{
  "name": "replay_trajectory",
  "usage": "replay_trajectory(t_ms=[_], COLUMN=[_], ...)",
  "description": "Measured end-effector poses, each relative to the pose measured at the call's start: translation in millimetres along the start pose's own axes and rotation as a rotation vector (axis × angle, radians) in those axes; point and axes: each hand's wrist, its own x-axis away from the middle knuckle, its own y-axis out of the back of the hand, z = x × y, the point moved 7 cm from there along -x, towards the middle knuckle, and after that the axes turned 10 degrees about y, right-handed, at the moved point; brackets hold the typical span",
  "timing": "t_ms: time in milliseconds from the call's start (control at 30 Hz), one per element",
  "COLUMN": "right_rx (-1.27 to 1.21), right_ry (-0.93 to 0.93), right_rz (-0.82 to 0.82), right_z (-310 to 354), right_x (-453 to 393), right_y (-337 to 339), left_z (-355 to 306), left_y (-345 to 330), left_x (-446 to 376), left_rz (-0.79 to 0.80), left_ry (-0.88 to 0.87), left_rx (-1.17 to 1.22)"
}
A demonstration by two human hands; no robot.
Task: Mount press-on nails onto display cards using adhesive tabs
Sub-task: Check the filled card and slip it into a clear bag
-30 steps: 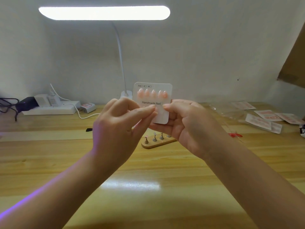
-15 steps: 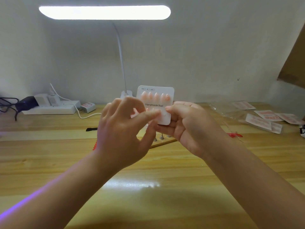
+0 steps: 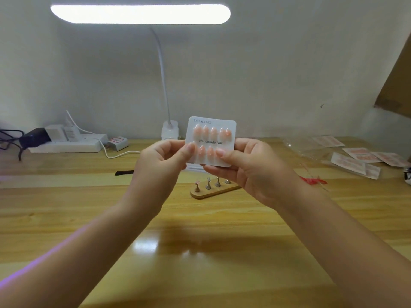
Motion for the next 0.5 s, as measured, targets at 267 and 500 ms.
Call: replay_trajectory(t_ms=[267,500], right_rx=[0.134,0.318], right_ry=[0.032,-0.278], right_rz=[-0.052,0.049], right_z=[-8,-20], right_x=[-1,-3], right_y=[12,33], left_z=[6,20], left_y=[-5,-11], left_x=[4,2], left_rz=[0.003,0.024], left_ry=[-0.001,0.144], left_rx=[-0.011,-0.168])
